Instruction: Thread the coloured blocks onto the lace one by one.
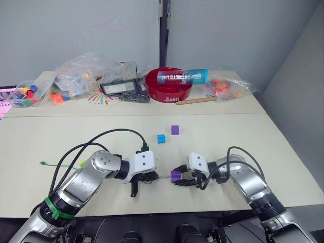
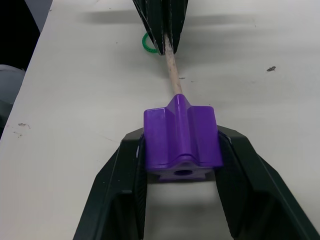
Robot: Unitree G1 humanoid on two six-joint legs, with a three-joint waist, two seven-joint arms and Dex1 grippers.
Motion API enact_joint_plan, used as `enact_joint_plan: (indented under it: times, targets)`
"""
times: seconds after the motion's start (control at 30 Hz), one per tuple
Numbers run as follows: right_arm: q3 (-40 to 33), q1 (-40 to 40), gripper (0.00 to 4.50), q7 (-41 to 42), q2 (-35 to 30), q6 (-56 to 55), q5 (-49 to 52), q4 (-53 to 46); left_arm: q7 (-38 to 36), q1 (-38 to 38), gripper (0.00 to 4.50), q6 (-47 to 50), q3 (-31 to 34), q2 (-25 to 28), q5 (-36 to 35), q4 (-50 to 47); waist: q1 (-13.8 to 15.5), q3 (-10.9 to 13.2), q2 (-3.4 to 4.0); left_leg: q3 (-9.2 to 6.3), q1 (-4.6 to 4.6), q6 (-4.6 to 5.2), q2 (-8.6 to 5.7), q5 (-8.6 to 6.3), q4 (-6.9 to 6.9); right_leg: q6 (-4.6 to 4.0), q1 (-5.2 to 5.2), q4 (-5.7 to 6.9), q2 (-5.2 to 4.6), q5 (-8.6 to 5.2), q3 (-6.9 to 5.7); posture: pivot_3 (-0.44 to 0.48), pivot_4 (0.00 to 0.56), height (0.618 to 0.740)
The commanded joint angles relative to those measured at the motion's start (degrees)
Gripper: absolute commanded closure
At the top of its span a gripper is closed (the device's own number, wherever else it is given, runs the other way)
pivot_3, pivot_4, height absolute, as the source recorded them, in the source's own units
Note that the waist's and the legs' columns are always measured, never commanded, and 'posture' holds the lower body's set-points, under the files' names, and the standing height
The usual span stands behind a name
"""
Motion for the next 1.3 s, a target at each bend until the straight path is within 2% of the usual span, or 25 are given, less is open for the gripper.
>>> enact_joint_plan:
  times: [0.03, 0.6, 0.93, 1.3]
  targets:
    - [0.54, -0.04, 3.13, -1.04, -0.33, 1.36, -1.45, -0.96, 0.13, -1.12, 4.5, -0.46, -0.47, -0.61, 0.14, -0.73, 0.01, 0.0, 0.0, 0.0, 0.0, 0.0, 0.0, 0.0, 0.0, 0.0, 0.0, 0.0, 0.0, 0.0, 0.0, 0.0, 0.15, 0.731]
    - [2.07, 0.38, 3.13, -2.45, 1.34, 4.91, -2.39, -5.79, -0.24, -2.98, 4.5, -1.94, -2.18, -3.35, 1.6, 1.07, -0.06, 0.0, 0.0, -0.02, 0.01, 0.0, 0.0, 0.0, 0.0, 0.0, -0.01, 0.02, 0.01, 0.0, 0.0, 0.0, 0.15, 0.731]
    - [3.19, -0.65, 3.13, -3.2, 1.9, 5.34, -3.15, -5.19, 0.08, -5.34, 4.5, -2.19, -1.95, -5.9, 0.81, 1.54, 0.04, 0.0, 0.0, -0.01, -0.01, 0.0, -0.01, 0.0, 0.0, 0.0, -0.02, 0.0, 0.0, 0.0, 0.0, 0.0, 0.15, 0.731]
    - [2.96, -0.06, 3.13, -4.41, 2.36, 8.09, -2.81, -6.77, 0.59, -3.35, 4.5, -6.72, -1.98, -10.65, 0.46, 8.29, 0.2, 0.0, 0.0, -0.02, -0.01, 0.0, -0.02, 0.0, 0.01, 0.0, 0.0, 0.0, -0.02, 0.0, -0.01, 0.0, 0.15, 0.731]
